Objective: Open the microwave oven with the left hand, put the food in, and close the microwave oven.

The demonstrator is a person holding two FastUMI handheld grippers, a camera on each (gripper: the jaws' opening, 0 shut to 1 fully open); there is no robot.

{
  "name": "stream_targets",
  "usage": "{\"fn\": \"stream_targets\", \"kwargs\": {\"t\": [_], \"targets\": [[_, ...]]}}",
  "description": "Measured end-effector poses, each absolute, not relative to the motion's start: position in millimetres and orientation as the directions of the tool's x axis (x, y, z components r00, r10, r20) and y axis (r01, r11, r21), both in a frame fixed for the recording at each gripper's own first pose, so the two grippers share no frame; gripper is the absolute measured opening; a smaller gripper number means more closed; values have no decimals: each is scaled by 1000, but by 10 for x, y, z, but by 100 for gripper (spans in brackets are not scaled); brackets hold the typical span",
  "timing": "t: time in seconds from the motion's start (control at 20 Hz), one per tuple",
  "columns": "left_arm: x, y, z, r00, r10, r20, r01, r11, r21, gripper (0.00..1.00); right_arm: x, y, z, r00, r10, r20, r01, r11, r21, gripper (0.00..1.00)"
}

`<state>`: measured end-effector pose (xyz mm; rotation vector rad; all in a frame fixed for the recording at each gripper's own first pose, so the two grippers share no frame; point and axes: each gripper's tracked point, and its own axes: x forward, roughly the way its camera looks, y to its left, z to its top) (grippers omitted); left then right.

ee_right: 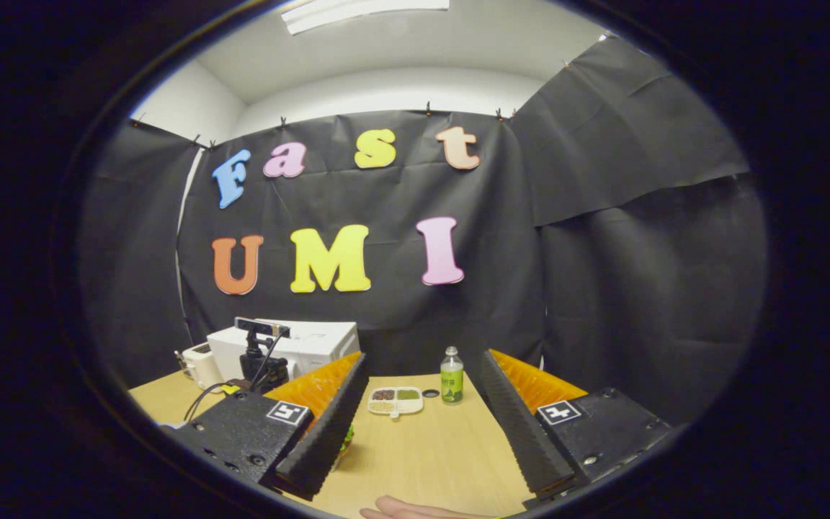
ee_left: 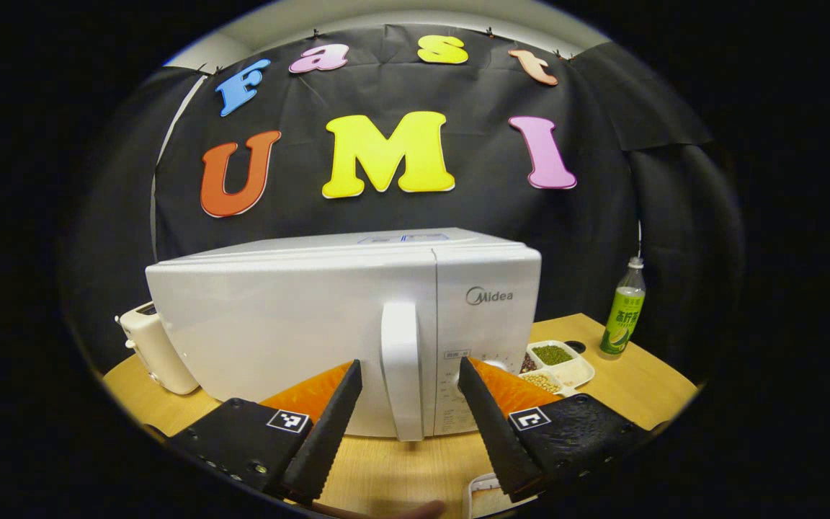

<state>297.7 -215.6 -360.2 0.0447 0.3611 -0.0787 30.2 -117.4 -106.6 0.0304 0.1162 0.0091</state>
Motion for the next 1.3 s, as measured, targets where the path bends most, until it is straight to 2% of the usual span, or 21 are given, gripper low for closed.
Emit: {"fn": "stream_targets", "kwargs": {"t": [0.05,0.1,0.15,0.3,0.35,0.5,0.6,0.65,0.7,0.75,0.8,0.85,0.95,1.0,1.1,1.15,1.2,1.25,1.3], "targets": [[2984,-2170,-3680,920,-82,-384,94,995,14,84,305,-1223,-1093,993,-3,-121,6,1000,24,92],[2973,-2190,-3687,921,-96,-378,103,995,-1,69,292,-1232,-1109,993,-6,-120,9,1000,20,93],[2996,-2167,-3677,926,-99,-364,109,994,7,74,288,-1251,-1110,993,-10,-117,12,1000,15,93],[3068,-2134,-3745,939,-96,-331,121,991,56,66,291,-1342,-1143,993,-37,-116,37,999,-3,93],[2998,-2190,-3694,946,-102,-307,128,990,67,34,287,-1346,-1145,992,-40,-121,40,999,-2,93],[2983,-2177,-3721,935,-114,-335,122,993,2,13,243,-1354,-1163,991,-41,-131,41,999,-1,93],[2929,-2199,-3715,926,-142,-349,134,990,-49,14,215,-1373,-1128,991,-44,-124,43,999,-8,93],[2914,-2197,-3707,926,-150,-346,140,989,-55,22,196,-1367,-1099,992,-40,-116,38,999,-14,93],[2923,-2195,-3703,928,-154,-338,145,988,-54,14,176,-1347,-1089,993,-34,-112,32,999,-20,93],[2927,-2191,-3697,932,-151,-330,144,989,-47,14,165,-1340,-1091,993,-26,-114,23,999,-24,100],[2954,-2184,-3679,939,-138,-315,132,990,-40,14,169,-1345,-1105,993,-21,-118,18,999,-28,93],[2957,-2186,-3684,944,-122,-306,117,993,-35,0,169,-1359,-1122,992,-20,-123,16,999,-32,93],[2897,-2178,-3722,941,-119,-316,110,993,-45,0,171,-1398,-1155,991,-25,-128,21,999,-39,93],[2774,-2154,-3674,951,-122,-285,112,992,-51,0,167,-1410,-1179,991,-27,-133,21,999,-41,100],[2579,-2080,-3613,952,-158,-263,149,987,-54,0,170,-1417,-1191,990,-26,-138,23,1000,-19,100],[2432,-2070,-3635,948,-182,-261,171,983,-67,0,179,-1421,-1196,990,-29,-141,28,1000,-4,93],[2314,-2030,-3591,948,-205,-244,192,978,-77,0,183,-1412,-1203,989,-30,-142,31,999,6,93],[2208,-1978,-3606,942,-228,-246,214,973,-84,0,182,-1380,-1214,989,-29,-142,31,999,14,100],[2099,-1916,-3567,940,-249,-234,237,968,-78,0,180,-1331,-1216,990,-26,-140,30,999,22,100]]}}
